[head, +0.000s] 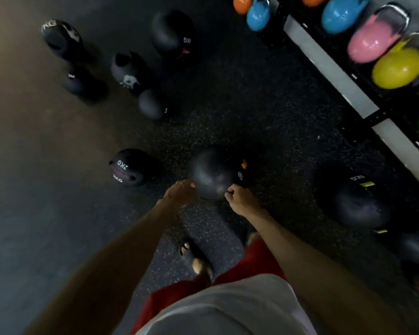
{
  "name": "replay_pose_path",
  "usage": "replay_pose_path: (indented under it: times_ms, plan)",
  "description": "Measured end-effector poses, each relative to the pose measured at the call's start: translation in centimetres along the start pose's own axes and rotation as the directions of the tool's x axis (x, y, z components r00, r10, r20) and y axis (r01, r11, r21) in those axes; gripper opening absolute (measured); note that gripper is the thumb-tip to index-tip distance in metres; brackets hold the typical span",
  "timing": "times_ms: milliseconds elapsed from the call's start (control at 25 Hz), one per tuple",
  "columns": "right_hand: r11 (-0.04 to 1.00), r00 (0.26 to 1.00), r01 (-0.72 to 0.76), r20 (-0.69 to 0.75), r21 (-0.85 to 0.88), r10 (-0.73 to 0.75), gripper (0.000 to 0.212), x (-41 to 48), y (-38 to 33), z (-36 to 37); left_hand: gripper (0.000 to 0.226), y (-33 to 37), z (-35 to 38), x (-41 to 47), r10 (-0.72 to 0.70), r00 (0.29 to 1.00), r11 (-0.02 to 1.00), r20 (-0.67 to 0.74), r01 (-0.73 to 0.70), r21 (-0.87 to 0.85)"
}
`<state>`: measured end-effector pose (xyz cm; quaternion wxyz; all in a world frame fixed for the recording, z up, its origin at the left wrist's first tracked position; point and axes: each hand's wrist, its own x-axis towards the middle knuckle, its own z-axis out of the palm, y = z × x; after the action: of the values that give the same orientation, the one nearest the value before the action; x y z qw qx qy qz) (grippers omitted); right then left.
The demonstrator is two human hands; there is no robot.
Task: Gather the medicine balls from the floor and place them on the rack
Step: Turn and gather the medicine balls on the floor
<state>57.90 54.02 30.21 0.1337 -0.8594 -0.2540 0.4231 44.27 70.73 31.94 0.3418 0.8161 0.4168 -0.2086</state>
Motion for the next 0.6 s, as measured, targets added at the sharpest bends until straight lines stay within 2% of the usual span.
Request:
replay_pose_path:
  times_ms: [160,440,520,600]
  plan:
    - [1.0,1.0,-0.021,-0.023,-0.017,0.021,0.034,1.9,-4.5,2.8,0.032,-5.0,-2.6,2.9,0.082,0.994,0.994,0.066,-0.086,0.065]
    - [0.989,0.992,-0.122,-0.016,0.08,0.124,0.033,9.3,-8.7,4.3,0.034,-4.7,-6.1,11.3,0.143,0.966,0.97,0.214,-0.18,0.163]
    - [0.982,0.987,-0.157,-0.01,0.103,0.159,0.031,11.0,-9.9,3.5,0.033,-3.9,-7.2,13.9,0.152,0.949,0.945,0.276,-0.221,0.239]
    - [0.954,0.974,-0.222,-0.007,0.199,0.228,0.028,12.2,-10.6,3.0,0.035,-3.0,-8.2,16.0,0.163,0.927,0.922,0.338,-0.265,0.283]
